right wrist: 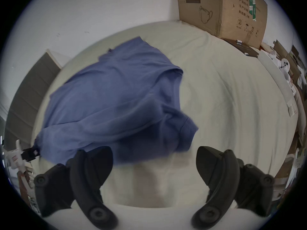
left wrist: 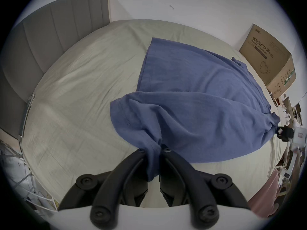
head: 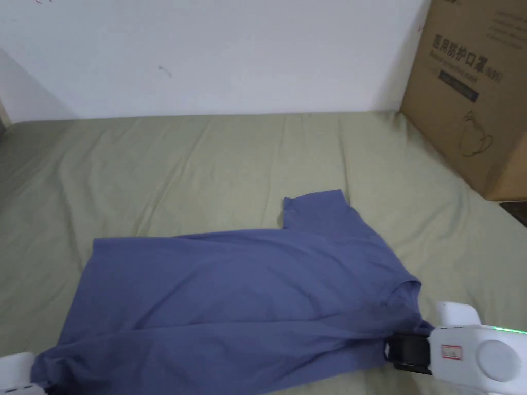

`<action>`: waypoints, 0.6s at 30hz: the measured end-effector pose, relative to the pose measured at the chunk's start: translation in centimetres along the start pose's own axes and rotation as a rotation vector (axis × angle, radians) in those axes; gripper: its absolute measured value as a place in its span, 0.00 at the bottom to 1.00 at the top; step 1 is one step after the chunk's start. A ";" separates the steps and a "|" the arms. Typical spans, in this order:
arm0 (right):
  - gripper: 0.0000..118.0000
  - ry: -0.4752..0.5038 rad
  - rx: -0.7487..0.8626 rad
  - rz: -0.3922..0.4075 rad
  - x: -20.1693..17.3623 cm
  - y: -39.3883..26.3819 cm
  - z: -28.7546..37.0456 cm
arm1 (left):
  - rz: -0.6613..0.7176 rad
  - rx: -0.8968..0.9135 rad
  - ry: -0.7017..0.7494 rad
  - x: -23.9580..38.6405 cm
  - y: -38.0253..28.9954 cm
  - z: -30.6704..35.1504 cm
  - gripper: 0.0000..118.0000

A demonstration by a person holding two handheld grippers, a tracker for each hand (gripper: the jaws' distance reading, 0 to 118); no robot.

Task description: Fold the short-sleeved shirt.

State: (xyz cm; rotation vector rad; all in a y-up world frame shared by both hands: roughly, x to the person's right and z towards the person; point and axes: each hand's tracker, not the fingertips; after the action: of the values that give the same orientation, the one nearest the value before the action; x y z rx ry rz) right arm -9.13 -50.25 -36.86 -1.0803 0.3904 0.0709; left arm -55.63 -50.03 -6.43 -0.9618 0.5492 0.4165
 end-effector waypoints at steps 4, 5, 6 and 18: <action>0.25 0.069 -0.070 -0.049 0.1 0.7 -1.7 | 0.003 -0.004 -0.009 0.7 0.1 1.6 0.08; 0.18 0.045 -0.066 -0.015 -0.1 0.7 -1.6 | -0.001 -0.003 -0.010 0.8 0.1 1.6 0.08; 0.15 0.039 -0.071 0.036 -0.4 0.8 -1.8 | -0.003 -0.001 -0.014 0.8 0.2 1.7 0.08; 0.13 0.109 -0.037 -0.036 0.6 -1.9 5.5 | -0.084 0.048 -0.020 -0.5 -1.4 8.2 0.08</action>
State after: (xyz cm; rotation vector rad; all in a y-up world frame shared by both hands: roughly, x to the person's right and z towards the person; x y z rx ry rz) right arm -6.61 -46.51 -33.18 -1.1303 0.4692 -0.0129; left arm -53.16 -43.79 -1.45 -0.9305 0.4967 0.3359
